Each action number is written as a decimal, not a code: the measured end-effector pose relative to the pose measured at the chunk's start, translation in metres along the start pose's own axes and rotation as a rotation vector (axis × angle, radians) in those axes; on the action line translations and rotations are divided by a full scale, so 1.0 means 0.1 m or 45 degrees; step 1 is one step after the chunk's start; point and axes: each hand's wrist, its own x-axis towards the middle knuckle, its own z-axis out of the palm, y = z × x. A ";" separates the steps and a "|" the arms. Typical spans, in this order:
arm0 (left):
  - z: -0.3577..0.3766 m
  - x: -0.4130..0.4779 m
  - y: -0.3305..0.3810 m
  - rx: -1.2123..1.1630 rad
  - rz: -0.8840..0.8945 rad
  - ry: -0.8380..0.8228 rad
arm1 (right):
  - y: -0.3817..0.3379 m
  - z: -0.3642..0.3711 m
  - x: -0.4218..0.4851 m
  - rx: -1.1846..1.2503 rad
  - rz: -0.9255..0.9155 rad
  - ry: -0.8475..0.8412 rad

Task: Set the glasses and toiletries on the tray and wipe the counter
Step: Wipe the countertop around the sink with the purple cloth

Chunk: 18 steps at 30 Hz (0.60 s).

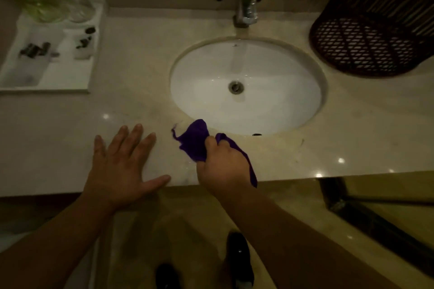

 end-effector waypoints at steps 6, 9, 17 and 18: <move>0.11 -0.06 -0.39 -0.026 -0.069 -0.063 | -0.62 0.23 0.26 -0.025 -0.065 -0.048; 0.16 -0.05 -0.47 -0.069 -0.049 -0.061 | -0.89 0.38 0.37 -0.004 -0.127 -0.019; 0.26 -0.04 -0.55 -0.169 0.010 0.034 | -1.43 0.57 0.69 0.041 -0.324 0.129; 0.27 -0.04 -0.55 -0.181 0.001 0.039 | -1.46 0.57 0.73 0.042 -0.350 0.120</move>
